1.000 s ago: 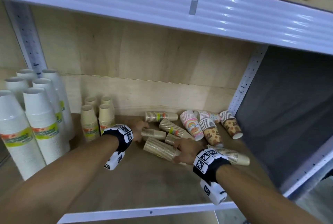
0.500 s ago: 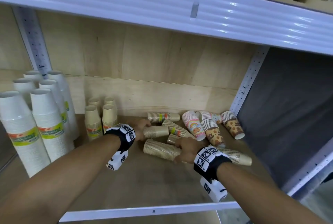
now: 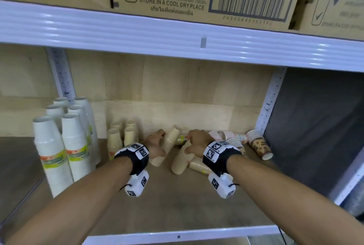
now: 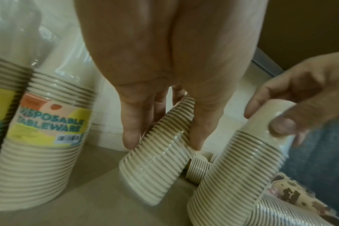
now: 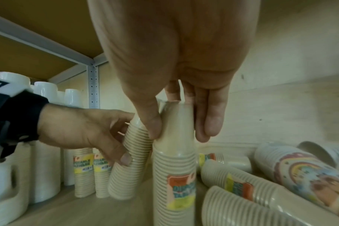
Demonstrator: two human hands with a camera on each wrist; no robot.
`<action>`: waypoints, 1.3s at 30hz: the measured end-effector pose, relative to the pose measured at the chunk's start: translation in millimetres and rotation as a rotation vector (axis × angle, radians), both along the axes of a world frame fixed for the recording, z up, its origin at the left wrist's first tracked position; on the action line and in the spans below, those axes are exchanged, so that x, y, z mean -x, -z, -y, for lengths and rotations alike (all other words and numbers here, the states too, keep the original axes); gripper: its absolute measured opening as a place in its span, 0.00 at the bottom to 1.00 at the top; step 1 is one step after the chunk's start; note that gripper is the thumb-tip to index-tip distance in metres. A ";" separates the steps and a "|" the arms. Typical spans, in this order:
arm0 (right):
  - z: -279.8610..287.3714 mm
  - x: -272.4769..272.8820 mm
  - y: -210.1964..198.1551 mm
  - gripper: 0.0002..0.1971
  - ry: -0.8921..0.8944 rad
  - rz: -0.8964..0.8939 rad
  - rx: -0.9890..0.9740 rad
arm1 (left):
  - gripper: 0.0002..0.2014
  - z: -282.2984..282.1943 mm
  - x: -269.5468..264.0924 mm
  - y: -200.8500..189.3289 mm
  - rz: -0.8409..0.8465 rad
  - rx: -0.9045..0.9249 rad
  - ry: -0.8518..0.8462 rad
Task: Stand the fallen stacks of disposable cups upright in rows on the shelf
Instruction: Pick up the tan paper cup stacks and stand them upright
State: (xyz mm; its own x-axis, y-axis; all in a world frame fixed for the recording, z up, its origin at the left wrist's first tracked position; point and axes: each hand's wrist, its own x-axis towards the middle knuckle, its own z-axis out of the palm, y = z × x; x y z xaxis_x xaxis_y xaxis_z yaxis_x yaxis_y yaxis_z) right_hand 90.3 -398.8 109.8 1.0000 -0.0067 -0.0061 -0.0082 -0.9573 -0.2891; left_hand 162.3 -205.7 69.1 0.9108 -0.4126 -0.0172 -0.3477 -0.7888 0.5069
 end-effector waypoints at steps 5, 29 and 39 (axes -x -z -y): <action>-18.2 -17.4 -2.5 0.17 -0.008 0.032 -0.011 | 0.31 -6.5 10.0 10.5 -0.022 0.042 -0.067; -39.2 -29.1 -10.1 0.21 -0.014 0.027 0.014 | 0.28 -9.3 17.3 -15.4 -0.051 0.268 -0.107; -41.9 -38.9 -12.4 0.22 0.086 0.021 -0.042 | 0.18 -0.3 15.9 -37.5 -0.015 0.206 -0.089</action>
